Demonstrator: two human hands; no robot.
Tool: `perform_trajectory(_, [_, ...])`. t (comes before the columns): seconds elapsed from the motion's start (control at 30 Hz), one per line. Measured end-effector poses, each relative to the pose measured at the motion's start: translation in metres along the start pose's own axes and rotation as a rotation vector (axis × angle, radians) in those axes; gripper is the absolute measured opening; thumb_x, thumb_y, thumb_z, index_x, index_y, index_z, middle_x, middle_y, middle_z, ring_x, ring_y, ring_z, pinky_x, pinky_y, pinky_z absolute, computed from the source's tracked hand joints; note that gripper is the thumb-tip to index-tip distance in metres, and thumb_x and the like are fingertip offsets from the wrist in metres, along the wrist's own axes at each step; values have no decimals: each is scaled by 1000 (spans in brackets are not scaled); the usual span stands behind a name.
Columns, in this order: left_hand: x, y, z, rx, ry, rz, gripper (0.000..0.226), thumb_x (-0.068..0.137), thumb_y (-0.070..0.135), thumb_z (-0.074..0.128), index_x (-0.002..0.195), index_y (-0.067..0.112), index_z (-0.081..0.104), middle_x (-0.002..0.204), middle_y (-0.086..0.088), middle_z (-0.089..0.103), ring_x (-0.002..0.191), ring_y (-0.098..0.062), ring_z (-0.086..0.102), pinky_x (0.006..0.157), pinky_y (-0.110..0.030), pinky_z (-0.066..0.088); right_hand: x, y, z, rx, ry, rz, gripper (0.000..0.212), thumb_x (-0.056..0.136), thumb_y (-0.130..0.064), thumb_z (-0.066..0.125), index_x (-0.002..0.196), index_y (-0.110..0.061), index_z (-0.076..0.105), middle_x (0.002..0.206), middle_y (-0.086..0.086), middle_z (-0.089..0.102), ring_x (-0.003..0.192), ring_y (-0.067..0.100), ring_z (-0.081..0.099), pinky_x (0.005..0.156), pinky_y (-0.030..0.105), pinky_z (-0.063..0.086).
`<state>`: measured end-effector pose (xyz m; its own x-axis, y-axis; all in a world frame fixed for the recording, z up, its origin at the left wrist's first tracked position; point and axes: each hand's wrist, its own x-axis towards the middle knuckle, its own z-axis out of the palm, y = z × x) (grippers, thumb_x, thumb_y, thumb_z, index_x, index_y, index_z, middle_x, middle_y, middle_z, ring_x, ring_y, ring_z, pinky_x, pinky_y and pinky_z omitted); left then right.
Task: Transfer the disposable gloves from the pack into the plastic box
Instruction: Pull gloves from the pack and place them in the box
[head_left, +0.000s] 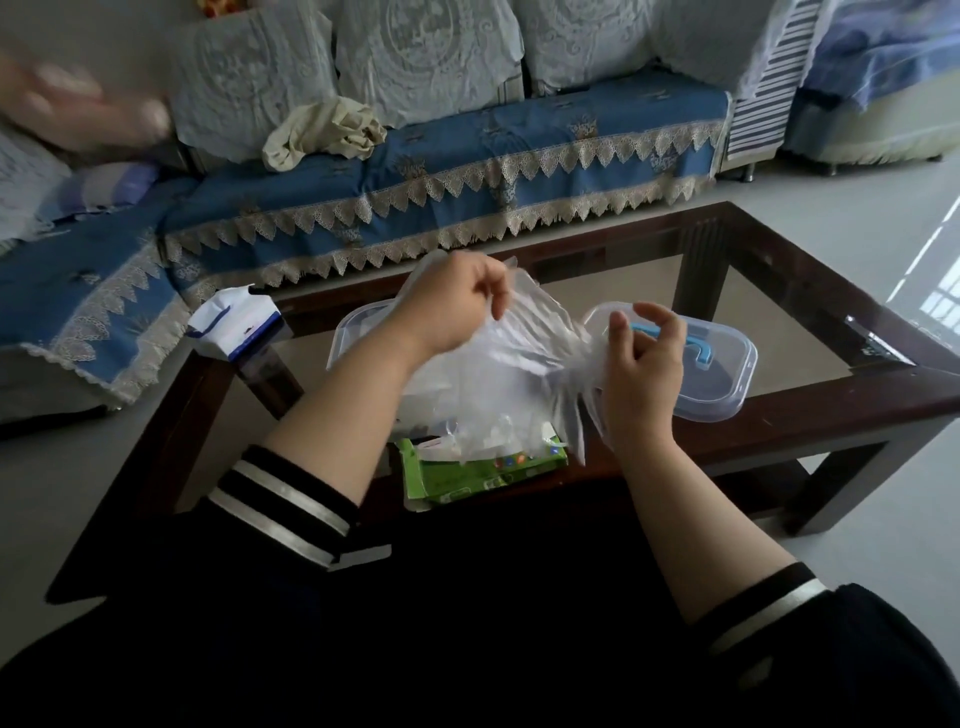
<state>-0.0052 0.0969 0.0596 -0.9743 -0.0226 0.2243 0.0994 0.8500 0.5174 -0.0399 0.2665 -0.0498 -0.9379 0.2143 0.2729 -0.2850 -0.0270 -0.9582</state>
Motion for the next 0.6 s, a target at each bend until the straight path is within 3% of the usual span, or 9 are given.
perform_trajectory(0.1, [17, -10, -19, -123, 123, -40, 36, 96, -7, 42, 88, 12, 71, 119, 4, 61, 94, -7, 64, 82, -12, 46, 8, 6, -5, 48, 66, 53, 18, 98, -27, 52, 113, -20, 46, 76, -8, 58, 67, 5, 56, 70, 25, 50])
perform_trajectory(0.17, [28, -23, -29, -200, 248, -113, 28, 100, 2, 44, 107, 10, 70, 113, 6, 61, 81, 0, 58, 80, -14, 49, 12, 10, -7, 40, 74, 74, 18, 99, -30, 49, 114, -20, 46, 83, -4, 61, 74, 10, 60, 76, 30, 53])
perform_trajectory(0.27, [36, -57, -36, -177, 385, -276, 33, 102, 5, 37, 114, 15, 66, 117, 6, 56, 63, -3, 47, 45, -10, 41, 14, 16, -7, -36, 7, 103, 20, 100, -34, 44, 113, -20, 48, 93, 2, 64, 87, 17, 64, 84, 39, 55])
perform_trajectory(0.33, [36, -77, -36, -164, 438, -367, 33, 101, 6, 36, 117, 13, 64, 119, 2, 58, 61, -3, 45, 40, -9, 38, 13, 19, -4, -95, -73, 112, 19, 101, -36, 41, 110, -22, 48, 94, 6, 64, 85, 16, 63, 83, 41, 55])
perform_trajectory(0.43, [34, -101, -27, -172, 500, -482, 29, 101, 15, 40, 112, 11, 67, 110, -1, 65, 67, -2, 49, 54, -17, 43, 10, 22, 3, -175, -168, 90, 20, 101, -38, 40, 108, -22, 50, 84, 2, 64, 76, 13, 61, 77, 37, 52])
perform_trajectory(0.53, [29, -118, -16, -89, 459, -525, 26, 99, 29, 48, 84, 15, 64, 100, -6, 64, 86, -22, 59, 76, -29, 45, 6, 23, 10, -249, -257, 90, 23, 101, -38, 39, 107, -20, 51, 70, -4, 60, 68, 10, 58, 74, 35, 49])
perform_trajectory(0.6, [26, -127, -11, 24, 383, -535, 28, 96, 36, 55, 98, 10, 65, 105, -8, 64, 100, -28, 60, 83, -33, 45, 5, 24, 12, -312, -321, 92, 28, 100, -41, 40, 108, -18, 53, 68, -5, 60, 65, 9, 57, 73, 37, 48])
